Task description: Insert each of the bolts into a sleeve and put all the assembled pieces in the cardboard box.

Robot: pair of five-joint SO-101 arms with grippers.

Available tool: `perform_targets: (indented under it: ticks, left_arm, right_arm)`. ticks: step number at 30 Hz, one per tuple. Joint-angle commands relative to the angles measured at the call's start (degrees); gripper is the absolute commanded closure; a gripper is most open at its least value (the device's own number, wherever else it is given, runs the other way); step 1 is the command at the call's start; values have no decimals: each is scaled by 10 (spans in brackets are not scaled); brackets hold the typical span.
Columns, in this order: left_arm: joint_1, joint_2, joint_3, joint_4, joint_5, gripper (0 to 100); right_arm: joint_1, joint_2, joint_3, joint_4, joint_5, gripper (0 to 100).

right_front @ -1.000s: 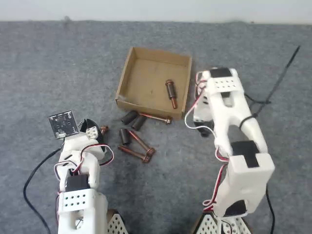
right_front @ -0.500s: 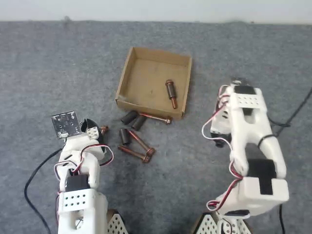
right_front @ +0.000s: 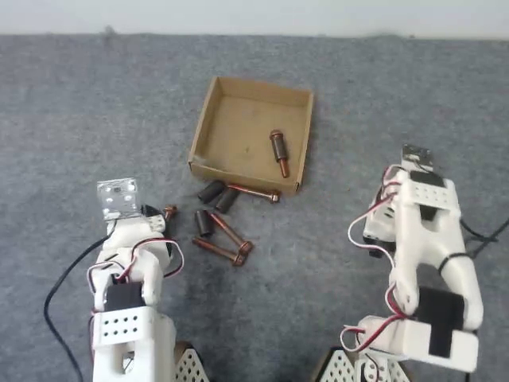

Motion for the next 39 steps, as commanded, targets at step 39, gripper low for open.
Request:
perform_targets:
  ticks: [39]
  left_arm:
    - [153, 278, -485, 415, -23, 981]
  right_arm:
    - [58, -43, 52, -84, 63, 993]
